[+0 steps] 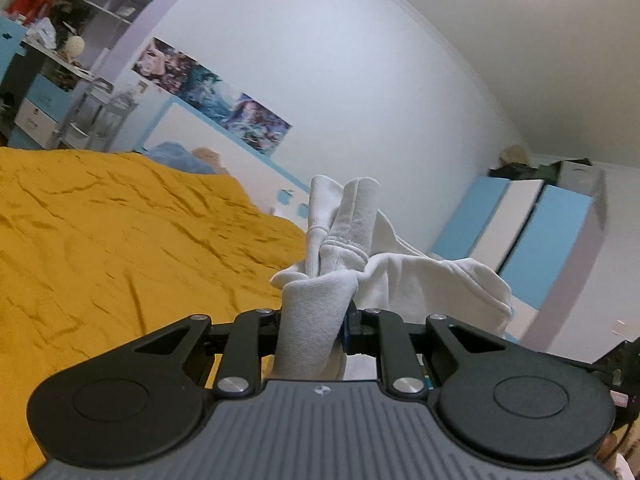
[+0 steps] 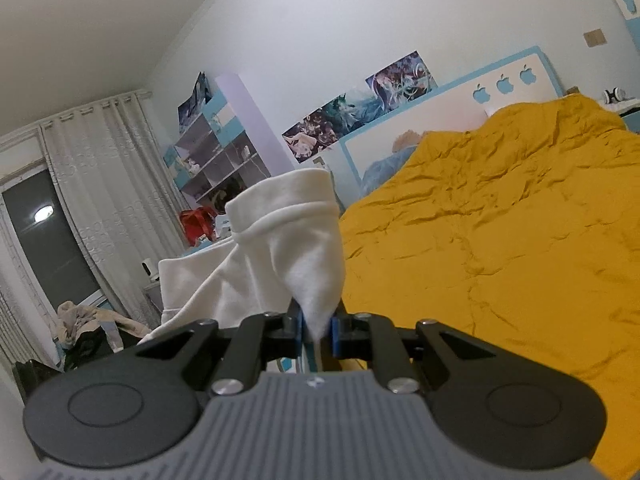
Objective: Fold small clothes
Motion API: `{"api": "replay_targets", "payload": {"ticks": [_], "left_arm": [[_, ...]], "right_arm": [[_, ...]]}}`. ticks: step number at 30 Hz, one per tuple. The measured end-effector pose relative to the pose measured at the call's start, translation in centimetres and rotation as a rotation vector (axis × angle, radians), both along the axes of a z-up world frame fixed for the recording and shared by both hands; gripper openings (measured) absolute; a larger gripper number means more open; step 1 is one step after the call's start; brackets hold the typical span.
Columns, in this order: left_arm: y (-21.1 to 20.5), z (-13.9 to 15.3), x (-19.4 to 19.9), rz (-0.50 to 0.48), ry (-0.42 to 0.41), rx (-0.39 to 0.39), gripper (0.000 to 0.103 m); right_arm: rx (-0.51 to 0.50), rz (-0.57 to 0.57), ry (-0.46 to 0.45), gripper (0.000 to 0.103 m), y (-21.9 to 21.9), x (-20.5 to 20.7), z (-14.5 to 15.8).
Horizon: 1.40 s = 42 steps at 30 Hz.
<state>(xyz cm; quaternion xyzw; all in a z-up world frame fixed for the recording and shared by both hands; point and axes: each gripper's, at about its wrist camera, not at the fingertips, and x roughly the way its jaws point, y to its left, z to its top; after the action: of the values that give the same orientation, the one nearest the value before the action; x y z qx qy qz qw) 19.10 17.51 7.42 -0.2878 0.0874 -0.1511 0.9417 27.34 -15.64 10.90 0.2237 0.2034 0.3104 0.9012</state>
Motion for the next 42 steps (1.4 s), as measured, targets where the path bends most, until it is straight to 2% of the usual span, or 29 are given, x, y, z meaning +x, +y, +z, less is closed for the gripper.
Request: {"api": "replay_targets", "payload": {"ticks": [3,6,9,13,20,25,35,38,42], "left_arm": [[-0.8,0.1,-1.2,-0.059,0.020,-0.013,0.021],[-2.2,-0.2,-1.5,-0.118,0.064,0.023,0.021],[-3.8,-1.1,-1.9,-0.163,0.114,0.062,0.021],[-5.1,-3.1,-0.9,-0.194,0.186,0.084,0.021],[-4.8,-6.3,2.7,-0.209,0.296,0.124,0.021],[-4.2,-8.7,6.5,-0.233,0.382,0.147,0.021],[-2.6,-16.3,12.2,-0.310,0.599,0.144,0.021],[-1.7,-18.3,13.2,-0.312,0.655,0.118,0.024],[-0.3,-19.4,13.5,-0.280,0.681,0.087,0.039]], "right_arm": [[-0.015,-0.009,0.000,0.008,-2.2,-3.4,1.4],[-0.050,-0.030,0.010,0.008,-4.3,-6.2,1.8],[-0.077,-0.065,0.055,0.008,-6.7,-8.8,1.1],[-0.070,-0.098,0.138,0.008,-8.7,-9.3,-1.4],[-0.058,-0.118,0.265,0.008,-8.9,-5.3,-6.9],[-0.082,-0.122,0.322,0.008,-7.2,0.1,-9.4],[-0.106,-0.145,0.526,0.008,-6.6,7.8,-17.6],[-0.128,-0.154,0.576,0.009,-6.4,9.4,-19.9],[-0.148,-0.172,0.621,0.014,-6.7,10.7,-22.3]]}}
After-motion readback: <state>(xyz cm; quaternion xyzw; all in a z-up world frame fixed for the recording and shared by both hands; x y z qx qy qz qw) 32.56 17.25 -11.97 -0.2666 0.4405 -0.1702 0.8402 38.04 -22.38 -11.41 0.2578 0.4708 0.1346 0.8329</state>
